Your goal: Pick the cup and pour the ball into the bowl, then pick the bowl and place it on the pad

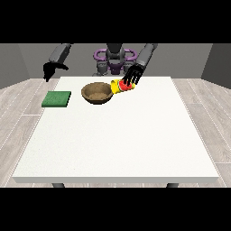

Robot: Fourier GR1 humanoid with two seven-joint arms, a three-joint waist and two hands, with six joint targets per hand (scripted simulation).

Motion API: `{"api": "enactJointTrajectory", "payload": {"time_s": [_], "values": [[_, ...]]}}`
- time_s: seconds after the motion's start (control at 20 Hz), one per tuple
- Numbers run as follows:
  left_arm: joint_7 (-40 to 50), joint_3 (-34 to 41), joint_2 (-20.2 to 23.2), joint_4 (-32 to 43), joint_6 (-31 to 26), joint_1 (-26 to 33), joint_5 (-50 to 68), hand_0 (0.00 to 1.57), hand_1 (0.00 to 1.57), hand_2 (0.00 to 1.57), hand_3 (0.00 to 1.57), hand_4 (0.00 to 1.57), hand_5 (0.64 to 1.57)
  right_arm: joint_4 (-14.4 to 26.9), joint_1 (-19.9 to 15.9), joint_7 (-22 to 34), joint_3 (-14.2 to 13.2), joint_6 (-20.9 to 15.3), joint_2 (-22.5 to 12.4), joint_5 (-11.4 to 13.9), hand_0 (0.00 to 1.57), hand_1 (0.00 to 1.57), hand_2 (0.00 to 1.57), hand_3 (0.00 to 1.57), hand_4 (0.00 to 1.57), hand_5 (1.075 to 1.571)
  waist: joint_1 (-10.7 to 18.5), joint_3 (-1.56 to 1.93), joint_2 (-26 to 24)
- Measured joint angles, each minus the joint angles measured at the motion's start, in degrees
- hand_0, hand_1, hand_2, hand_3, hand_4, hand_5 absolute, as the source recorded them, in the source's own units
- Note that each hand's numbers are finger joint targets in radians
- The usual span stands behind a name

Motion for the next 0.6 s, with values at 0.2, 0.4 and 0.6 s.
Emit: {"api": "enactJointTrajectory", "payload": {"time_s": [0.2,0.4,0.6], "values": [[7.06,-4.37,-2.97,-1.13,-6.78,-3.39,-7.17,1.21,1.21,1.57,1.52,0.88,1.531,3.49,2.19,-1.93,-1.70,0.18,-1.22,-0.48,0.00,0.00,0.28,0.22,0.40,1.541,3.90,-0.14,-2.64],[11.90,-7.66,-6.28,-2.88,-14.56,-6.39,-11.91,0.52,0.52,1.57,1.43,0.88,1.530,6.08,4.14,-3.70,-2.77,0.68,-2.51,-0.61,0.00,0.00,0.20,0.28,0.42,1.541,6.37,-0.21,-4.21],[15.99,-11.40,-8.66,-5.64,-19.96,-8.27,-16.05,0.50,0.50,1.57,1.49,0.82,1.533,8.14,5.02,-6.93,-3.68,0.82,-3.45,-0.59,0.00,0.00,0.28,0.39,0.40,1.539,8.14,-0.25,-3.09]]}}
